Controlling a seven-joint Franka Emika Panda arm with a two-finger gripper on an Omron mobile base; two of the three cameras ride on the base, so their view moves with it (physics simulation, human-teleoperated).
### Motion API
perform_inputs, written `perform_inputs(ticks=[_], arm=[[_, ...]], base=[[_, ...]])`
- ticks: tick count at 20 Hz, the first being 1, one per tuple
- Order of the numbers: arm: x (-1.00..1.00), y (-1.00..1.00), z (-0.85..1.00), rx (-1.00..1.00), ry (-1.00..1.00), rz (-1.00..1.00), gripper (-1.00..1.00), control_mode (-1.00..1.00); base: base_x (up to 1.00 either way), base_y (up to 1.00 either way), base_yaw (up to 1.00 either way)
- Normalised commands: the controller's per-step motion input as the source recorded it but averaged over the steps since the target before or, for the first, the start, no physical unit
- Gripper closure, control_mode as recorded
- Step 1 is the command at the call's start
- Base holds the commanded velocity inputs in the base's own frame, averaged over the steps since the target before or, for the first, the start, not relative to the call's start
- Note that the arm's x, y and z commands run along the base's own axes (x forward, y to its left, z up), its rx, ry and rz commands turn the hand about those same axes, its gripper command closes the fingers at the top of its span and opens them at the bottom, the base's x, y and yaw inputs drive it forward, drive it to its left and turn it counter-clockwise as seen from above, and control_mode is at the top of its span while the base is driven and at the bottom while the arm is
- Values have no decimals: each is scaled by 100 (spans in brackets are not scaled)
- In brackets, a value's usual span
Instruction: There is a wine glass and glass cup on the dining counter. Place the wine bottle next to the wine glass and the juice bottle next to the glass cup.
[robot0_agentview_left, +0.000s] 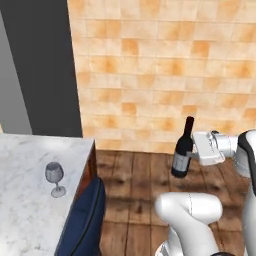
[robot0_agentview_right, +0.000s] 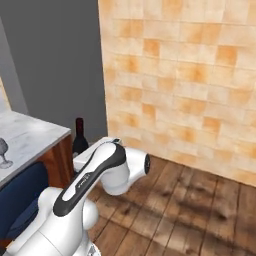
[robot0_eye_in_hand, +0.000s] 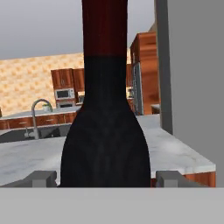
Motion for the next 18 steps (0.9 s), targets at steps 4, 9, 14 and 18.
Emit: perform_inputs(ticks=[4, 9, 14, 18], arm=[[0, 0, 0, 0, 0, 0, 100, 100], [0, 0, 0, 0, 0, 0, 100, 100], [0, 0, 0, 0, 0, 0, 100, 100], [0, 0, 0, 0, 0, 0, 100, 100]], base=[[58, -11, 42], [51, -4, 55], [39, -1, 67], [38, -1, 67]])
